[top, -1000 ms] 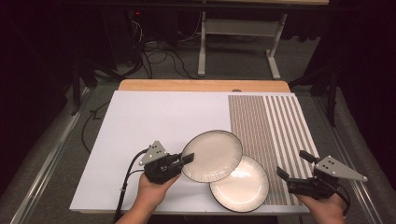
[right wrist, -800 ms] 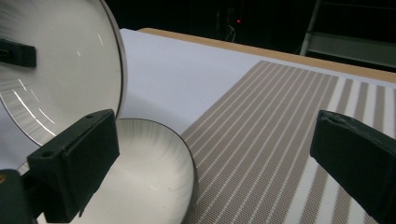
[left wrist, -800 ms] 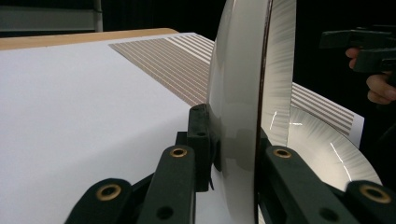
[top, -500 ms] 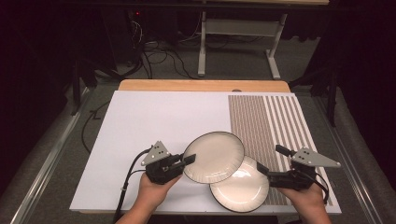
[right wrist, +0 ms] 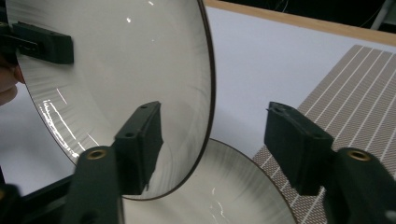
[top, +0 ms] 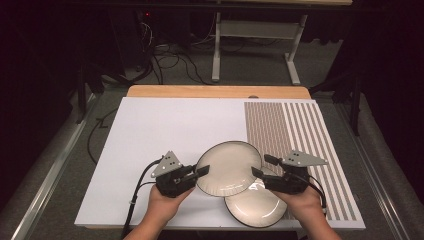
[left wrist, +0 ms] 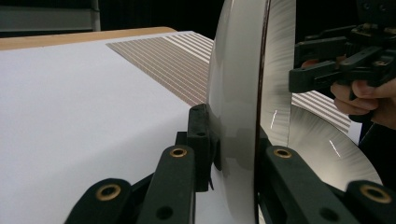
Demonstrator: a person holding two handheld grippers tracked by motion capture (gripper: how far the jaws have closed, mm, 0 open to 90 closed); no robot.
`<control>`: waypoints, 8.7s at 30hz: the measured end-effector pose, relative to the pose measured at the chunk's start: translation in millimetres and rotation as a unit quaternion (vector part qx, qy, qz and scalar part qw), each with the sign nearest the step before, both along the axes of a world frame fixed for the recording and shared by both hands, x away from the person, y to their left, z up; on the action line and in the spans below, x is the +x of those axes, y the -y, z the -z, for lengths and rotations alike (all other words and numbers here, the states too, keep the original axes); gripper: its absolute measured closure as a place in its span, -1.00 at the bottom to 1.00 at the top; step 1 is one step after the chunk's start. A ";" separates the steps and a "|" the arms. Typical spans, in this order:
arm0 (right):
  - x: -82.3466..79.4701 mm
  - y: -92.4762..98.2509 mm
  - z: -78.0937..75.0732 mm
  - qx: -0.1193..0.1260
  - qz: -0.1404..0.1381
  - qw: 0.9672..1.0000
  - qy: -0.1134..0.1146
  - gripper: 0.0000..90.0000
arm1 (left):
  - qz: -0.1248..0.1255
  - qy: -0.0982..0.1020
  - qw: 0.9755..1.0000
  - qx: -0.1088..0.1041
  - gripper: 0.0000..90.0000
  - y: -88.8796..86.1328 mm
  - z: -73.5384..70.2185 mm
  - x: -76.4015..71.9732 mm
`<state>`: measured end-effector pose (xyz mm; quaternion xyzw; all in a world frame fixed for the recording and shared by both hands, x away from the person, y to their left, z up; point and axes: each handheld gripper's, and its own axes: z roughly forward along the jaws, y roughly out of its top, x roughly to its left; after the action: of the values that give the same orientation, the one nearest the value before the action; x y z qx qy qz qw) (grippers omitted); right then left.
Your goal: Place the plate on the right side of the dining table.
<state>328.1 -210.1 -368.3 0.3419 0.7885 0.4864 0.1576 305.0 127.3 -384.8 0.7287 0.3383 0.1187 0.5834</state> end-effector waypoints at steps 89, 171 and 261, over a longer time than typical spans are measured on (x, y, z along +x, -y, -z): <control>35.1 165.4 20.9 0.065 0.155 0.984 -0.062 0.89 | 0.100 -0.083 0.989 0.068 0.60 193.1 -4.1 143.2; 56.7 161.9 38.7 0.029 0.220 0.966 -0.132 0.69 | -0.121 0.042 0.991 0.027 -1.00 -80.2 8.3 -2.5; -11.8 30.1 -8.0 0.015 0.067 0.994 0.090 -0.99 | -0.123 0.078 0.987 0.063 -1.00 -82.2 -2.1 -16.1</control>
<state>316.3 -240.2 -360.4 0.3512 0.7388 0.5154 0.2554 288.9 209.5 -382.7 0.7052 0.3713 0.2669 0.5418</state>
